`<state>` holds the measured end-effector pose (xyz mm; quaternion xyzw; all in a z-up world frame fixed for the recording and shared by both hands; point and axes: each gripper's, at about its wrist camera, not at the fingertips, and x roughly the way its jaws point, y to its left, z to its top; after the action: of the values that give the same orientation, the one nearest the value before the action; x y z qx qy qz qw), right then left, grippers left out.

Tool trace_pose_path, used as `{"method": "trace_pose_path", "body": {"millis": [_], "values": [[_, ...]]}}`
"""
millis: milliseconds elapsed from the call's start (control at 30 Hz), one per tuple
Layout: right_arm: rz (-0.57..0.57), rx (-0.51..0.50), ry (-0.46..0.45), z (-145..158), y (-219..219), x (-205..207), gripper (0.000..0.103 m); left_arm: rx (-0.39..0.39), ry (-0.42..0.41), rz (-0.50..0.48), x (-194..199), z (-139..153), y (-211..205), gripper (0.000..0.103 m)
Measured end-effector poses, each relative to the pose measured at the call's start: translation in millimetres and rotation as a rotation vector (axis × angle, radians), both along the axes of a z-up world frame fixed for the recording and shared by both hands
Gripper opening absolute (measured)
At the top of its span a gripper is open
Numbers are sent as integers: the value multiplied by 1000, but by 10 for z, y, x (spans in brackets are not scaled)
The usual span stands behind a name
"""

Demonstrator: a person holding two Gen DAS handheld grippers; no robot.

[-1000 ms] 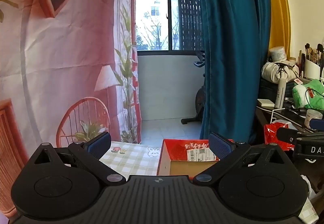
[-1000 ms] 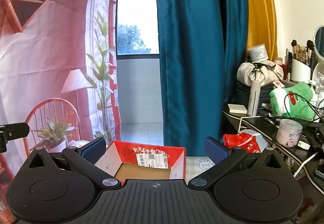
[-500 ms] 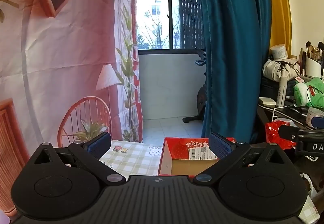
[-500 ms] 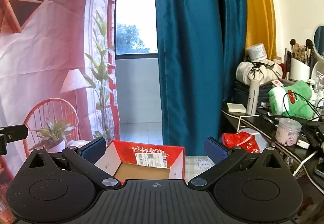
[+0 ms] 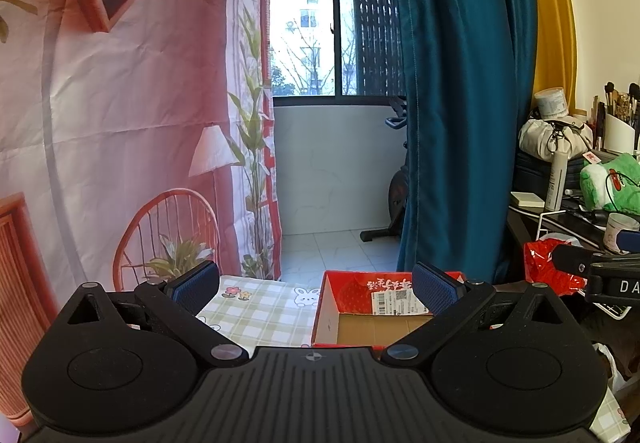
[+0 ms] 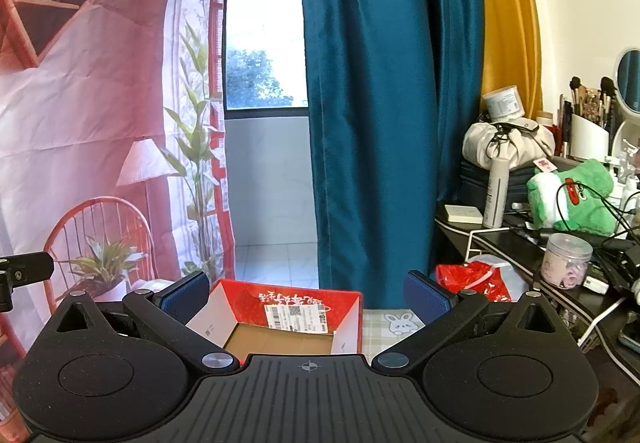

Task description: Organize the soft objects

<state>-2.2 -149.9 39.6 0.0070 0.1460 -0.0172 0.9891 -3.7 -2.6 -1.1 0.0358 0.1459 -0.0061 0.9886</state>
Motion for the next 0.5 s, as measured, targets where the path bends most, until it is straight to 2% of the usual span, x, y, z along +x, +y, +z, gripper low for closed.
{"method": "trace_pose_path", "body": {"millis": [500], "values": [[1, 0, 0, 0, 5, -3, 103, 0, 1, 0, 1, 2, -4, 103]]}}
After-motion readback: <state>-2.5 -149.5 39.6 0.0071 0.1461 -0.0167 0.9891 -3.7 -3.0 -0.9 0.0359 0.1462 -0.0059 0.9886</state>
